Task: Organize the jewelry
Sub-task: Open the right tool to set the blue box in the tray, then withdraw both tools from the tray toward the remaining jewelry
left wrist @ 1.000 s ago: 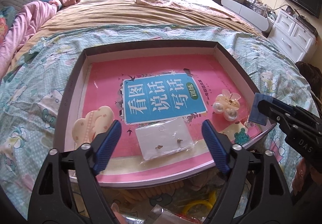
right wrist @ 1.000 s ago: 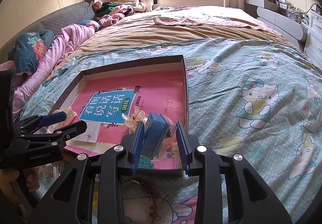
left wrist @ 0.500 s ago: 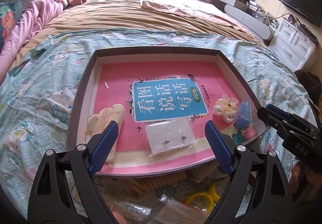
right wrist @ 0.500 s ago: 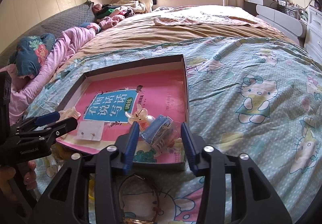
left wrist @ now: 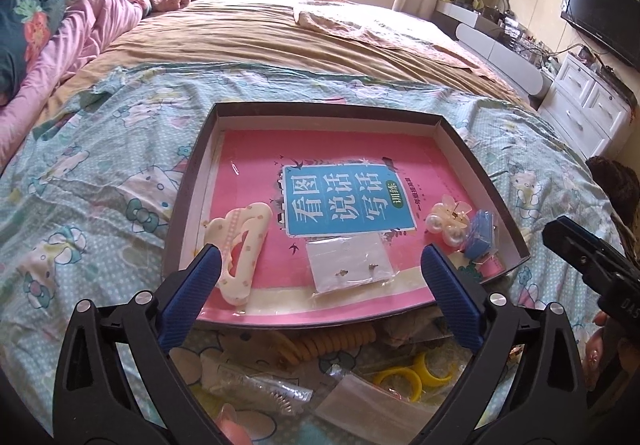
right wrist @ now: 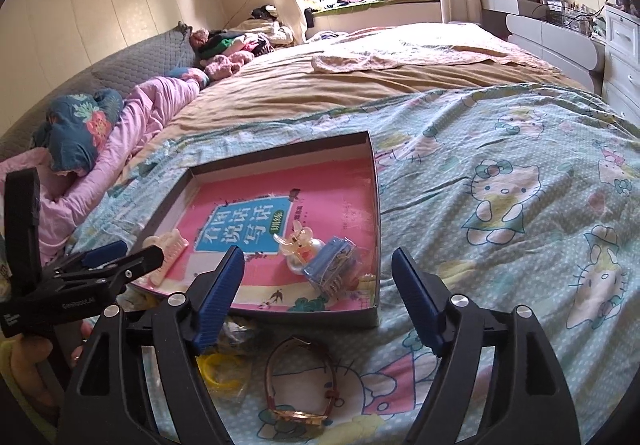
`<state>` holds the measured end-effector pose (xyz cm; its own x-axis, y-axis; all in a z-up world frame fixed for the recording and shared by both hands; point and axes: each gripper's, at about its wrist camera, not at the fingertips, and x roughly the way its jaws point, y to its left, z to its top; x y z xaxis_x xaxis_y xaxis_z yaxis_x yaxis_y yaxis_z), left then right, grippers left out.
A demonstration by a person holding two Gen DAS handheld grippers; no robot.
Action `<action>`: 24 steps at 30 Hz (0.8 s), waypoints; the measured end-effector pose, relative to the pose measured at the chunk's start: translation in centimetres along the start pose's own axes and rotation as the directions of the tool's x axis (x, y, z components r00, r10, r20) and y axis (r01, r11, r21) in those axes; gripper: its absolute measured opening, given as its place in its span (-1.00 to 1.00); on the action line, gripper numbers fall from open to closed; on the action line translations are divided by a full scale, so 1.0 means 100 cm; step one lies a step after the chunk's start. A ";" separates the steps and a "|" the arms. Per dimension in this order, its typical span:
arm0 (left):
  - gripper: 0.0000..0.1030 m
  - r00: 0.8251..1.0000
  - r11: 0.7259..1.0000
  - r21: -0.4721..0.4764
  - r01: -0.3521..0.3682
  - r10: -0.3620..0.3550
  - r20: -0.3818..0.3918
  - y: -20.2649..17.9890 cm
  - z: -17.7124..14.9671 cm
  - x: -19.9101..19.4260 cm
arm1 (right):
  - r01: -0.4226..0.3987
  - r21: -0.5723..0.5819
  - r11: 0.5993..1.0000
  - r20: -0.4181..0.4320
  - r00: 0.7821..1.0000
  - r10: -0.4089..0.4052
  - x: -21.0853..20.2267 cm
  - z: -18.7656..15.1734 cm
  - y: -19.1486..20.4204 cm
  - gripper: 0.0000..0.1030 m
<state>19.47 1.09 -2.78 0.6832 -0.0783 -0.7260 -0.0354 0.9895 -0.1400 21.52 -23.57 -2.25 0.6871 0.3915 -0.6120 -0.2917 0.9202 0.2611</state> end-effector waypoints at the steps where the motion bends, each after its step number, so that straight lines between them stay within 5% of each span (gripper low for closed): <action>1: 0.81 1.000 1.000 -0.002 -0.003 0.003 0.004 0.000 0.000 -0.002 | 0.001 0.002 1.000 0.008 1.000 -0.001 -0.003 0.001 0.000 0.60; 24: 0.81 0.995 1.000 -0.008 -0.012 0.013 0.096 0.002 -0.008 -0.055 | -0.022 -0.025 0.999 0.081 0.996 0.024 -0.051 0.007 0.015 0.64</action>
<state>15.12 1.57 0.59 0.7495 -0.0539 -0.6598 -0.0491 0.9894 -0.1365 18.07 -24.20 1.77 0.7317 0.4118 -0.5431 -0.3231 0.9112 0.2556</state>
